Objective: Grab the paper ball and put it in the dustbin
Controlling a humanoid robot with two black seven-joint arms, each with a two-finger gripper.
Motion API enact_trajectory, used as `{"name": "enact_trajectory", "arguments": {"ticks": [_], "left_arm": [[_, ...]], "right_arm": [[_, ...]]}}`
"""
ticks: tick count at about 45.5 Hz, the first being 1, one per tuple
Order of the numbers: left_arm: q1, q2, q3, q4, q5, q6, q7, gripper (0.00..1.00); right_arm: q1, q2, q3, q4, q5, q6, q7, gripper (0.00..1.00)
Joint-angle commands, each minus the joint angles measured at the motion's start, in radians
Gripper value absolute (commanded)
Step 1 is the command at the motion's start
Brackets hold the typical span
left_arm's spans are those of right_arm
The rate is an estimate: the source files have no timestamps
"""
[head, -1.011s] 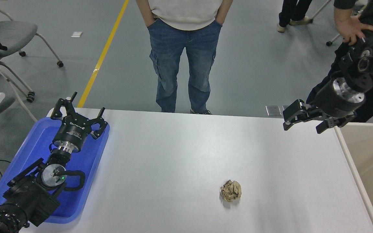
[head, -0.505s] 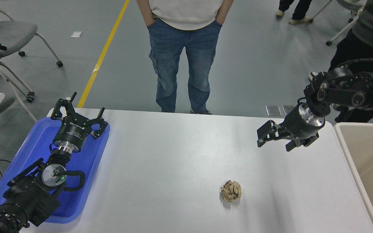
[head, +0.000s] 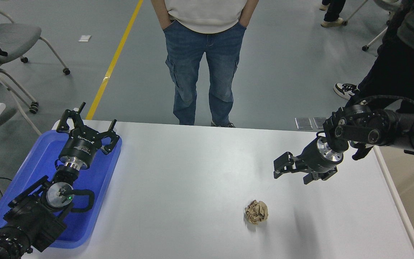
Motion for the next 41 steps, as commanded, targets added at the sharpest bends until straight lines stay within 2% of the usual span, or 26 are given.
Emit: {"name": "enact_trajectory", "arguments": {"ticks": [1, 13, 41], "left_arm": [[0.000, 0.000, 0.000, 0.000, 0.000, 0.000, 0.000, 1.00], [0.000, 0.000, 0.000, 0.000, 0.000, 0.000, 0.000, 1.00], [0.000, 0.000, 0.000, 0.000, 0.000, 0.000, 0.000, 1.00]], "right_arm": [[-0.081, 0.005, 0.071, -0.009, 0.000, -0.006, 0.001, 1.00], [-0.165, 0.039, 0.128, -0.066, 0.004, -0.010, -0.001, 1.00], [-0.325, 0.031, 0.262, -0.143, 0.015, -0.055, 0.001, 1.00]]}}
